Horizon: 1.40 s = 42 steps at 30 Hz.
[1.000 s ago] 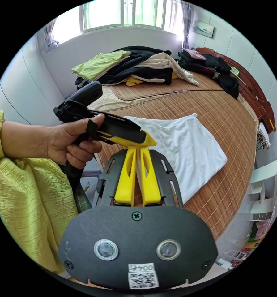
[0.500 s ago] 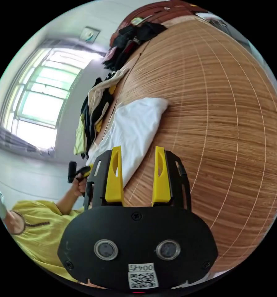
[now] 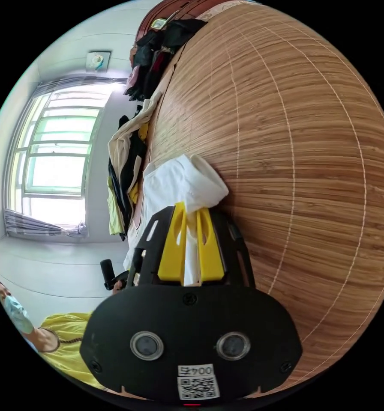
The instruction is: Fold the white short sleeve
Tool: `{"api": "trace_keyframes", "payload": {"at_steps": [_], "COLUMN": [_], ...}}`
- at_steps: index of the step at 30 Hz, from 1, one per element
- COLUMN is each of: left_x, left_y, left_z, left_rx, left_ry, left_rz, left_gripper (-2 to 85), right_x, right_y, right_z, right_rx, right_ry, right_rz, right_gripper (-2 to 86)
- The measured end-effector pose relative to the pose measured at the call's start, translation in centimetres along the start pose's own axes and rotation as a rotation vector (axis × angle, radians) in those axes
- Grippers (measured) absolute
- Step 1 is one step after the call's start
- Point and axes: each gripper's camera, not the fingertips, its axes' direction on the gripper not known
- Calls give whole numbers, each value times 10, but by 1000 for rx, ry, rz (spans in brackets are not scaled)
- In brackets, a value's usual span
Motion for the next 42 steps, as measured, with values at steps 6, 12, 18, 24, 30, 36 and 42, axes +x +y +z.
{"api": "trace_keyframes", "payload": {"at_steps": [6,12,18,24,30,36,42], "left_x": [39,39,-1,-26,-59,-207,-272], "left_y": [32,71,106,109,91,44,54], "left_z": [-47,-151,-270,-402,-513,-538,-545], "left_rx": [73,232,434,631,723,688,715], "left_ry": [-57,-8,-54,-216,-305,-223,-4], "left_rz": [162,174,120,133,140,-83,-178], "left_gripper": [63,63,63,63,62,63,56], "right_x": [-139,-319,-471,-632,-758,-758,-703], "right_y": [21,27,-7,-43,-92,-175,-231], "right_z": [-47,-61,-2,95,162,293,388], "right_rx": [82,8,-65,-114,-67,-117,-275], "right_ry": [182,287,224,123,20,72,164], "right_rz": [-292,-585,-748,-929,-1027,-961,-747], "right_gripper": [37,35,34,35,33,35,35]}}
